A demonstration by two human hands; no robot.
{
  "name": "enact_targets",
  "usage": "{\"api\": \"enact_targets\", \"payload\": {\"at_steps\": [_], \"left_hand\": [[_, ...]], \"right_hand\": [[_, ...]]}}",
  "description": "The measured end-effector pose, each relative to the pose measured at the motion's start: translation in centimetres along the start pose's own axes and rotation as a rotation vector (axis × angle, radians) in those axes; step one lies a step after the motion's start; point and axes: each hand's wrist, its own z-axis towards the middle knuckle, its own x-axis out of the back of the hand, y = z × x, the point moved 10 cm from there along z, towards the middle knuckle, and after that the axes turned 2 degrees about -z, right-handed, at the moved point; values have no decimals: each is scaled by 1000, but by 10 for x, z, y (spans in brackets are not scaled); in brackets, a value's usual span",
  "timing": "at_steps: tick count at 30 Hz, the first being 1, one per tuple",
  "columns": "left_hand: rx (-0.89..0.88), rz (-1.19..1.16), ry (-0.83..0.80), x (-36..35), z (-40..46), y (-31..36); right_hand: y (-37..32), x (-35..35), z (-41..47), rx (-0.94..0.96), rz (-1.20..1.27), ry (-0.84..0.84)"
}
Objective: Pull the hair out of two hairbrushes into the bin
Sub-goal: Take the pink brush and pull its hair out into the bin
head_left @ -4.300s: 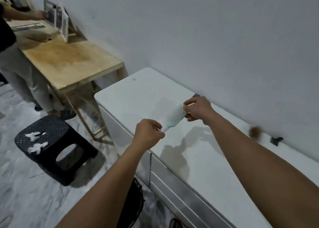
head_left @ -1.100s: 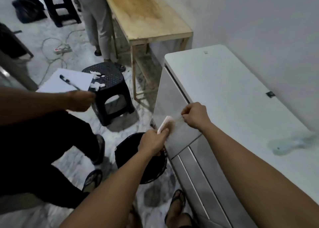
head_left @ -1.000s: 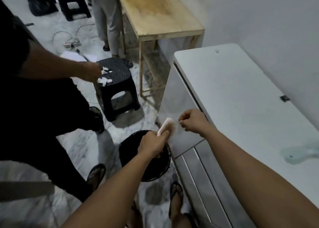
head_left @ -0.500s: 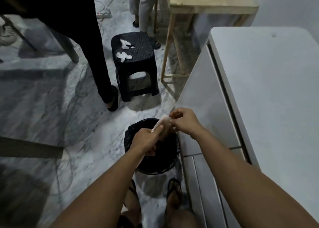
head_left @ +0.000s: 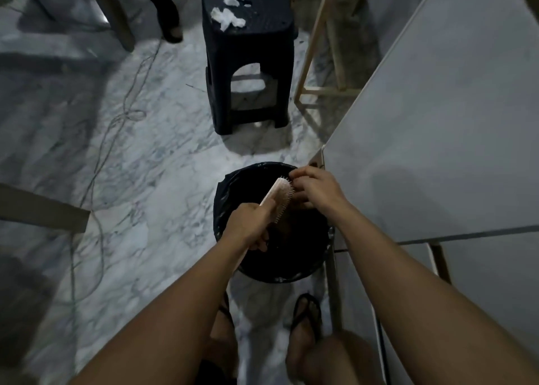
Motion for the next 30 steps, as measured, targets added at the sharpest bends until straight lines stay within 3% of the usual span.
{"api": "enact_targets", "payload": {"at_steps": [5,11,19,25,30], "left_hand": [[-32,33,26,-18,20,-37],[-49,10,68,-26,22,-58],[-57,-2,144,-19,44,-86],[-81,53,122,-18,59,-62],[-116,105,101,-22,63,-39]], "right_hand": [[22,-25,8,264,-261,0],[42,-11,10,270,-277,162],[86,21,18,225,-57,408],[96,16,36,200,-146,292],[64,-11,39,260,-93,19]]}}
